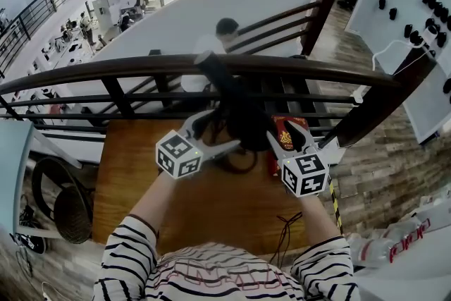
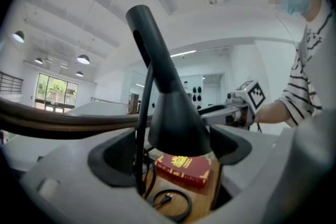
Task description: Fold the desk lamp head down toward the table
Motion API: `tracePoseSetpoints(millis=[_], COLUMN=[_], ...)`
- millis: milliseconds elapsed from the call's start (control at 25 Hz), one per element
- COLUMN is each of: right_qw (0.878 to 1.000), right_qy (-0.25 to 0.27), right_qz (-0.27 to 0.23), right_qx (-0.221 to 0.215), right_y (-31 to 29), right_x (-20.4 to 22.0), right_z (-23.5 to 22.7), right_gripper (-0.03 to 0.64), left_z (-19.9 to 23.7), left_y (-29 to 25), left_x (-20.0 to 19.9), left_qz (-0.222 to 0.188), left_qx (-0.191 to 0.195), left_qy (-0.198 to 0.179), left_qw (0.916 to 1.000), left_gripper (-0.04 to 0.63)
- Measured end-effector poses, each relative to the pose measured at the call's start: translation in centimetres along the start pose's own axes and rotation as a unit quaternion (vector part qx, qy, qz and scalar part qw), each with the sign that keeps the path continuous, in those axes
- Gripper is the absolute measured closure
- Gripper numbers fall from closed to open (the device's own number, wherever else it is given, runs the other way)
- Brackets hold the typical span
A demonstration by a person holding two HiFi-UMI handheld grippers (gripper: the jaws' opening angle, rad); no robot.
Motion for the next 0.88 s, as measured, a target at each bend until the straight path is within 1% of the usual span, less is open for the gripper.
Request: tracePoseSetpoints(millis=[120, 240, 360, 520, 680, 880], right_qw=[1.0, 1.0, 1.0, 0.999, 0.997, 0.991], right_qy=[-0.006, -0.013, -0.023, -0.04, -0.068, -0.112], right_qz=[0.002, 0.002, 0.001, 0.004, 0.0, -0.022], right_qx=[0.0, 0.004, 0.015, 0.034, 0.046, 0.067], right_y=[-0.4, -0.4, -0.2, 0.5, 1.8, 4.3], right_x=[0.1, 0.2, 0.3, 0.6, 1.3, 2.3], right_z=[0.3, 0.6, 0.9, 1.5, 3.6, 6.8], right_gripper=[0.411, 0.434, 0.425, 0.41, 0.412, 0.446], left_z=[0.0, -0.1, -0.5, -1.5, -2.2, -3.3], left_y=[-0.2, -0.1, 0.5, 1.9, 4.4, 7.6], left_x=[-0.1, -0.1, -0.1, -0.3, -0.6, -0.3], left_qz=[0.0, 0.001, 0.004, -0.007, -0.013, -0.015], left_qx=[-0.001, -0.002, -0.002, -0.008, -0.018, -0.024], left_qy=[0.0, 0.001, -0.002, -0.007, -0.015, -0.019], left_qw=[1.0, 1.0, 1.0, 0.9999, 0.9996, 0.9994], left_gripper=[0.158, 0.153, 0.153, 0.155, 0.16, 0.175])
Point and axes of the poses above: the fingertips, and each gripper's own axes: y backward along the fingers, z to its left, x out of its underside, the point moved 8 cm from there along y, backward along the fingers, and after that the axes turned 2 degrees about z, right-handed, at the moved point
